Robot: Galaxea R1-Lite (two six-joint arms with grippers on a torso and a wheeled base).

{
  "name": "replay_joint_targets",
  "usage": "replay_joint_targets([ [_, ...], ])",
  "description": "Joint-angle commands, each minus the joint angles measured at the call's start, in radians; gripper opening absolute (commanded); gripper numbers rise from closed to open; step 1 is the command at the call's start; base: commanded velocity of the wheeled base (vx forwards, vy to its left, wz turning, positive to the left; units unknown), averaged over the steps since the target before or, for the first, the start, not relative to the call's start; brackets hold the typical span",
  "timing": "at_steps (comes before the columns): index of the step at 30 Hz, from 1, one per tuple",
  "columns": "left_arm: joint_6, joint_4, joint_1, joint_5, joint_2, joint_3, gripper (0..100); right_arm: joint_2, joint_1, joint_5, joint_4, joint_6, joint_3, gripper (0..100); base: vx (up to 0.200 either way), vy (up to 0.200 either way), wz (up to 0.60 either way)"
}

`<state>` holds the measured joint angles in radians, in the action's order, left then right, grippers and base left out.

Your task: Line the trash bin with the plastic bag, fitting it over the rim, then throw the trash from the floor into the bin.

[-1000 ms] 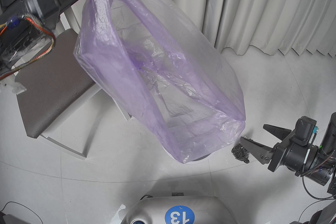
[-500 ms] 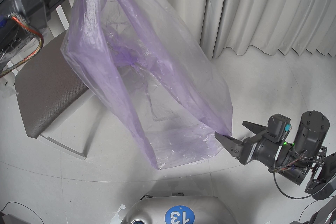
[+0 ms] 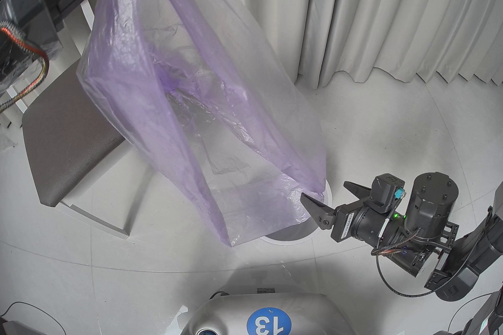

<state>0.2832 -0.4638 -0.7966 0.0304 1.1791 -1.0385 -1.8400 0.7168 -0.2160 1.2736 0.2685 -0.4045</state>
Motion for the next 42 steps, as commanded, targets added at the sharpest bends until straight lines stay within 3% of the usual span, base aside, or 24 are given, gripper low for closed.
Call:
replay_joint_targets([
  [1,-0.001,0.001,-0.001,0.000,-0.010,0.000,0,0.044,-0.040,0.010,-0.008,-0.022,-0.008,100,0.000,0.000,0.00],
  [7,-0.001,-0.004,-0.001,0.000,-0.007,-0.002,0,0.113,-0.089,0.021,-0.100,-0.052,-0.022,100,0.000,0.000,0.00],
  [12,-0.001,-0.006,-0.001,0.000,-0.006,0.000,0,0.159,-0.099,0.067,-0.155,-0.066,-0.051,100,0.000,0.000,0.00],
  [18,-0.001,-0.007,0.000,0.000,-0.013,0.008,0,0.156,0.035,0.055,-0.171,-0.072,0.016,100,0.000,0.000,0.00],
  [22,-0.002,-0.007,0.000,0.000,-0.019,0.008,0,0.142,0.044,0.053,-0.171,-0.083,0.009,100,0.000,0.000,0.00],
  [42,-0.018,-0.007,0.000,0.000,-0.033,0.011,0,0.130,-0.089,0.055,-0.172,-0.100,-0.057,100,0.000,0.000,0.00],
])
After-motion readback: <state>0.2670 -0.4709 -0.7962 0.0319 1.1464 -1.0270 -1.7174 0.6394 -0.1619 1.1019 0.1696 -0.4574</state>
